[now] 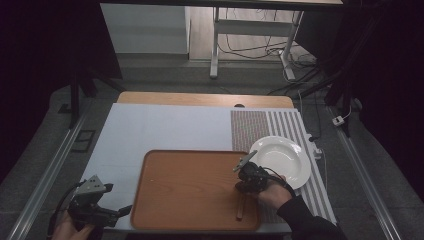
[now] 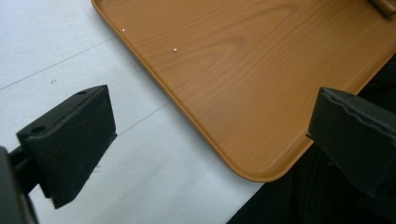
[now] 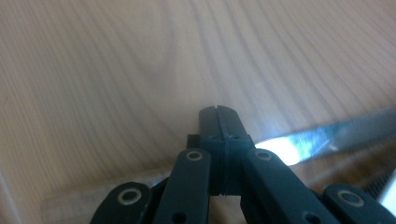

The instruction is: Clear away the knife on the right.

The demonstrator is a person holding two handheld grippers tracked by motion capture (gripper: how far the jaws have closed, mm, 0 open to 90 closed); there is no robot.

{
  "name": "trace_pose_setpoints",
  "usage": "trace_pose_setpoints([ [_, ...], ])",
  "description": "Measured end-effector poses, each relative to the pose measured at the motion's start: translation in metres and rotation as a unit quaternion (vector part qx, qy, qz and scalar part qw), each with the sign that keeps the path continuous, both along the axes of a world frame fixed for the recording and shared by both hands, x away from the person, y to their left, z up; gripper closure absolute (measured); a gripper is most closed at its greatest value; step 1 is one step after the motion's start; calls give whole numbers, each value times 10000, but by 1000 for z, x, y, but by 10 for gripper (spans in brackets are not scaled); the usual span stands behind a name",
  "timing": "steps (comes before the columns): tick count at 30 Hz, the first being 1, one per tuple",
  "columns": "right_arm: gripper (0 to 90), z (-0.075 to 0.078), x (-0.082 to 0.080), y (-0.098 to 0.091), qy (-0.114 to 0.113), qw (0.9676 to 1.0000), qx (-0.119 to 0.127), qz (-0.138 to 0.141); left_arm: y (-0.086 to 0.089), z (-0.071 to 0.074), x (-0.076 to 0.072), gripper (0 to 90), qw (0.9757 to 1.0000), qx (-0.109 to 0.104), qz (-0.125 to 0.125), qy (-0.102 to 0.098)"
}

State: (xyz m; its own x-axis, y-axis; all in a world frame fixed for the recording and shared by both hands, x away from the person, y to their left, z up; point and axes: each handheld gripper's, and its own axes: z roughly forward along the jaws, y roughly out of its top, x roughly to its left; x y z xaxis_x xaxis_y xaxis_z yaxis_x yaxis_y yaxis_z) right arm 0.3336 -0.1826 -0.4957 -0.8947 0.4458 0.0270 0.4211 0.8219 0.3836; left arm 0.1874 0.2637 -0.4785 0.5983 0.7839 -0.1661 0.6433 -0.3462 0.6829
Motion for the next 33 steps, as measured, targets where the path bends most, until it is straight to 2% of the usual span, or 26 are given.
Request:
trace_pose_setpoints([
  [6,900,1,1,-13,-7,9999,-71,-122,0,0,0,10,10000,-10,-2,2],
  [12,894,2,1,-17,-29,9997,-78,-229,0,0,0,10,10000,-11,-10,1],
  [25,666,20,-4,-16,-272,9974,514,-435,1,0,0,10,10000,-37,-14,8],
  [33,501,35,-15,-27,-481,9939,786,-601,1,0,1,10,10000,-55,-7,14],
])
